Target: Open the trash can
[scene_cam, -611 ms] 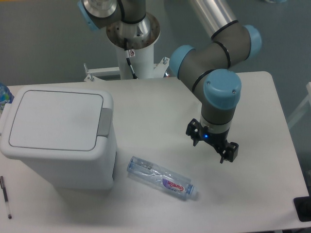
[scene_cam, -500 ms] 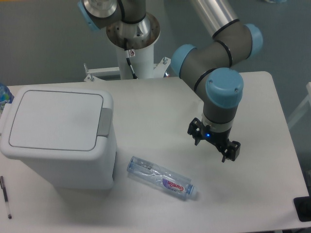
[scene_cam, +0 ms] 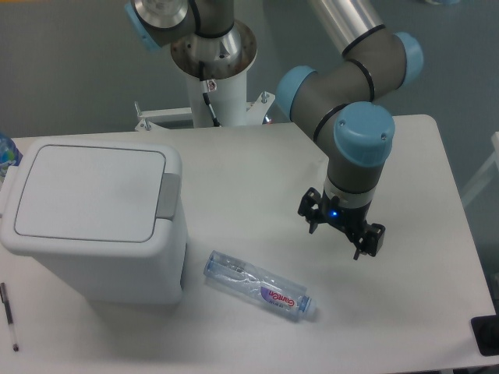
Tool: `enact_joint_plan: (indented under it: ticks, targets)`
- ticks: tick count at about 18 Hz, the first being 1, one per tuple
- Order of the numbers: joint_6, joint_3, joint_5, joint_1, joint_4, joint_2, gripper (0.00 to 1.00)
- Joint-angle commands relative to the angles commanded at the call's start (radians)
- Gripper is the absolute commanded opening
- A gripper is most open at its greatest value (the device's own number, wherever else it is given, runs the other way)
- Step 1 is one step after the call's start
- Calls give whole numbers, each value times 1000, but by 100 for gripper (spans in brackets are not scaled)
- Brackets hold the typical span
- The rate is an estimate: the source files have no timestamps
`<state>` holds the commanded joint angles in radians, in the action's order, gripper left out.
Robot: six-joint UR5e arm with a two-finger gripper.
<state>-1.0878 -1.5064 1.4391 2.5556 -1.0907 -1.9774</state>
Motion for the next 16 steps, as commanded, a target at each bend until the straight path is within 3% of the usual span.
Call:
enact_joint_plan:
  ticks: [5,12,16]
  targets:
    - [198,-2,-77,-23,3,6,100]
    - [311,0,-143,-44,-9,37,100]
    - [423,46,-196,-74,-115,66,100]
